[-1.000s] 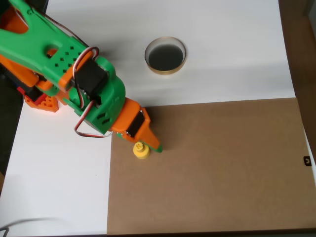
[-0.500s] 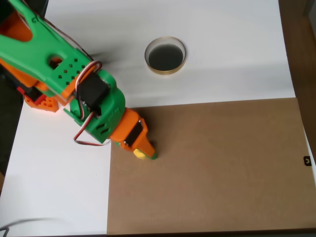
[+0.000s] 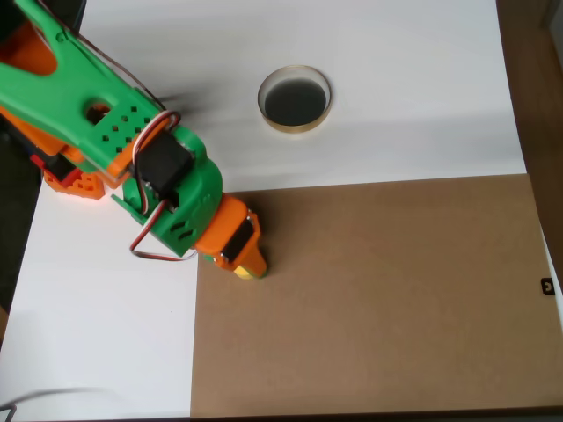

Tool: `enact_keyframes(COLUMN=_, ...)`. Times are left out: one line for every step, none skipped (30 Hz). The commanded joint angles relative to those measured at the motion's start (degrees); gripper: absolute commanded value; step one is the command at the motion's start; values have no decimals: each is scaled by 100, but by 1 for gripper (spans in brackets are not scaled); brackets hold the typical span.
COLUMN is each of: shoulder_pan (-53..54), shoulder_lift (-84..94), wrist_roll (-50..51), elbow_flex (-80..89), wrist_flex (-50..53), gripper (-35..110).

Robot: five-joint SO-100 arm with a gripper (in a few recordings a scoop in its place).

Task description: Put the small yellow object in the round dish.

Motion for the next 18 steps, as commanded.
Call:
enact_keyframes(shoulder_pan=-97, shoulder_lift=70, wrist_roll=-44, elbow_flex=-360, wrist_flex=123, gripper=10)
enact_keyframes(shoulder_pan=-114, shoulder_lift=70, wrist_roll=-35, elbow_flex=-378, wrist_flex=123, gripper=8)
enact_keyframes(shoulder_pan=-123, shoulder_lift=62, wrist_roll=-35, elbow_flex=-413, wrist_flex=123, gripper=7)
enact_keyframes(shoulder_pan=-132, shoulder_lift=53, wrist_roll=-26, elbow_flex=-448, wrist_flex=141, gripper=5)
enact_keyframes(shoulder_pan=-141, shoulder_lift=53, wrist_roll=-26, elbow_flex=-501, wrist_flex=158, gripper=3)
enact_keyframes(shoulder_pan=-149, shoulder_lift=26, wrist_roll=-26, elbow_flex=-571, wrist_flex=202, gripper=1)
enact_keyframes(shoulder_pan=-149, shoulder_lift=0, wrist_roll=-26, elbow_flex=-659, wrist_flex=246, gripper=0)
enact_keyframes(shoulder_pan=-149, shoulder_lift=0, wrist_roll=-26, elbow_flex=-747, wrist_flex=290, gripper=0)
enact_keyframes(shoulder_pan=-149, shoulder_lift=0, wrist_roll=-44, elbow_flex=-853, wrist_flex=352, gripper=0)
enact_keyframes(shoulder_pan=-149, shoulder_lift=0, wrist_roll=-70, elbow_flex=-984, wrist_flex=431, gripper=0)
enact_keyframes(shoulder_pan=-158, shoulder_lift=0, wrist_roll=-97, elbow_flex=-1125, wrist_flex=519, gripper=0)
enact_keyframes(shoulder_pan=-185, shoulder_lift=0, wrist_roll=-132, elbow_flex=-1283, wrist_flex=624, gripper=0)
enact_keyframes(shoulder_pan=-229, shoulder_lift=0, wrist_roll=-167, elbow_flex=-1441, wrist_flex=729, gripper=0)
enact_keyframes(shoulder_pan=-290, shoulder_lift=9, wrist_roll=-211, elbow_flex=-1600, wrist_flex=835, gripper=0)
enact_keyframes(shoulder_pan=-369, shoulder_lift=9, wrist_roll=-246, elbow_flex=-1749, wrist_flex=940, gripper=0)
enact_keyframes(shoulder_pan=-457, shoulder_lift=9, wrist_roll=-281, elbow_flex=-1890, wrist_flex=1046, gripper=0)
enact_keyframes(shoulder_pan=-562, shoulder_lift=9, wrist_roll=-316, elbow_flex=-2030, wrist_flex=1151, gripper=0)
enact_keyframes(shoulder_pan=-677, shoulder_lift=9, wrist_roll=-334, elbow_flex=-2153, wrist_flex=1248, gripper=0)
